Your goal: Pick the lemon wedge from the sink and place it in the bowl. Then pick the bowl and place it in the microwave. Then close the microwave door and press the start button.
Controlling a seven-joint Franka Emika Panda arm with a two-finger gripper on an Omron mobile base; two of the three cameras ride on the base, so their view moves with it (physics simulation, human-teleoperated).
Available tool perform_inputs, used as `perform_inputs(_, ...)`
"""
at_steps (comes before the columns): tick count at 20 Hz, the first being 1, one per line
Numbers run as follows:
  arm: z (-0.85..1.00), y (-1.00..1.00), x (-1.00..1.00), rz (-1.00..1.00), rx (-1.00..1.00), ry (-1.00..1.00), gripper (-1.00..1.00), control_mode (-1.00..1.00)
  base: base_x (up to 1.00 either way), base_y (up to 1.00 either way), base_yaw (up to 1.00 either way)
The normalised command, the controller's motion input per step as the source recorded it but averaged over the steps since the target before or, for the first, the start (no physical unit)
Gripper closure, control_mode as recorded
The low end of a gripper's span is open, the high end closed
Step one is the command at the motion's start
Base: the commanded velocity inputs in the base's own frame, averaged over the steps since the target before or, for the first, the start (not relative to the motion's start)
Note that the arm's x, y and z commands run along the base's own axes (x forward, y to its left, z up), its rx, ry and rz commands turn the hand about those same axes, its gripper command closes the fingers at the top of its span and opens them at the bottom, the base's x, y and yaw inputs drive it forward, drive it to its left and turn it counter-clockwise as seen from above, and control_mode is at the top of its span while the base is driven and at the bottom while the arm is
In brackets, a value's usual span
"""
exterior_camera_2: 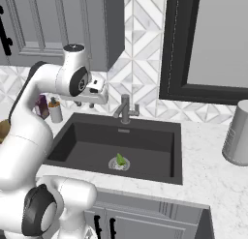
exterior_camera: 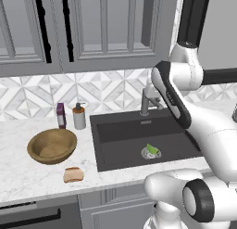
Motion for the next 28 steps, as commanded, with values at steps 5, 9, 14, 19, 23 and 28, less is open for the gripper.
perform_inputs(5,-0.07,0.00,0.00,0.00,0.02,-0.07,-1.00,-1.00,0.00,0.00,0.00)
perform_inputs(9,-0.54,0.21,0.00,0.00,-0.11,0.02,-1.00,-1.00,0.00,0.00,0.00)
perform_inputs(14,-1.00,0.80,0.03,-0.03,-0.41,0.16,-1.00,-1.00,0.00,0.00,0.00)
perform_inputs(19,-1.00,0.47,0.29,0.00,-0.50,0.27,-1.00,-1.00,0.00,0.00,0.00)
perform_inputs(23,-1.00,0.01,0.73,0.00,-0.22,0.30,-1.00,-1.00,0.00,0.00,0.00)
perform_inputs(28,-0.77,-0.40,0.57,0.00,-0.02,0.24,-1.00,-1.00,0.00,0.00,0.00)
